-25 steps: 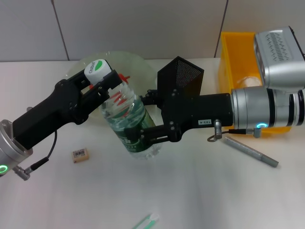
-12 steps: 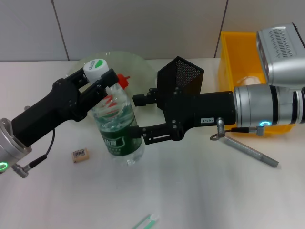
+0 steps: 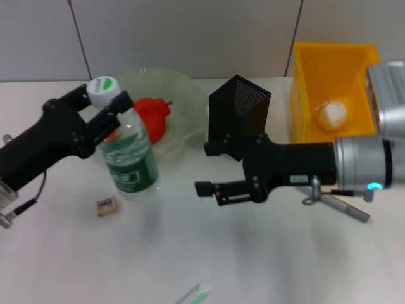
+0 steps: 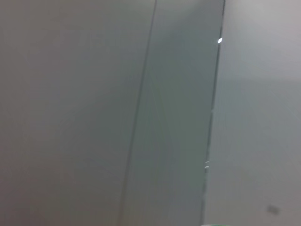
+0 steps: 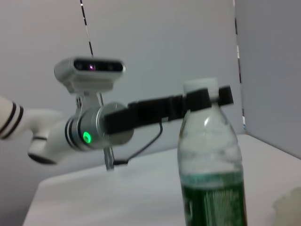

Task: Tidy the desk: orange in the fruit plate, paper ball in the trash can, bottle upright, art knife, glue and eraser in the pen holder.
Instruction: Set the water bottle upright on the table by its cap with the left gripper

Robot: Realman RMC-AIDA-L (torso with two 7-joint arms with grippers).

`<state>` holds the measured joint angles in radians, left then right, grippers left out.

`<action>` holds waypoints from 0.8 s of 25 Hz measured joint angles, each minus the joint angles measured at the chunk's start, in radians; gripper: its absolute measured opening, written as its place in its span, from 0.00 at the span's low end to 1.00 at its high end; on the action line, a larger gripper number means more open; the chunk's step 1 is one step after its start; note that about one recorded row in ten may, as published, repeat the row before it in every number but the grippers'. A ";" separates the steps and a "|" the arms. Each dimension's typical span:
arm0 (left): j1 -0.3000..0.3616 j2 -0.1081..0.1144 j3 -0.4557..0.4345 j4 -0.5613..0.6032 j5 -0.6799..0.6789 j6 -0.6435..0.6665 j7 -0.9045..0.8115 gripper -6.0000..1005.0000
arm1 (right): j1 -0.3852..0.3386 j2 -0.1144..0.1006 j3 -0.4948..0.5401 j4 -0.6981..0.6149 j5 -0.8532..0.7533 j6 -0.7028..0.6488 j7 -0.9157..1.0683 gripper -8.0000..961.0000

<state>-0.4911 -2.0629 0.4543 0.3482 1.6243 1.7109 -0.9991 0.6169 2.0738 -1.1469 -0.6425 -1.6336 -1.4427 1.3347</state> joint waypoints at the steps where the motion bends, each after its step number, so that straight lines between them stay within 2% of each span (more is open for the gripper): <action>1: 0.004 0.000 -0.005 0.009 0.000 -0.007 0.002 0.44 | -0.010 0.001 0.000 0.000 -0.001 0.000 -0.010 0.86; 9: 0.016 0.001 -0.034 0.035 -0.001 -0.074 0.076 0.44 | -0.099 0.004 0.003 0.010 -0.005 0.022 -0.066 0.86; 16: 0.021 0.001 -0.057 0.042 -0.002 -0.133 0.114 0.44 | -0.121 0.004 0.003 0.045 -0.002 0.033 -0.085 0.86; 20: 0.028 -0.001 -0.078 0.035 -0.009 -0.214 0.154 0.44 | -0.132 0.005 0.005 0.061 0.000 0.035 -0.104 0.86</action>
<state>-0.4631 -2.0641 0.3759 0.3829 1.6151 1.4972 -0.8455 0.4853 2.0789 -1.1424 -0.5820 -1.6338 -1.4075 1.2310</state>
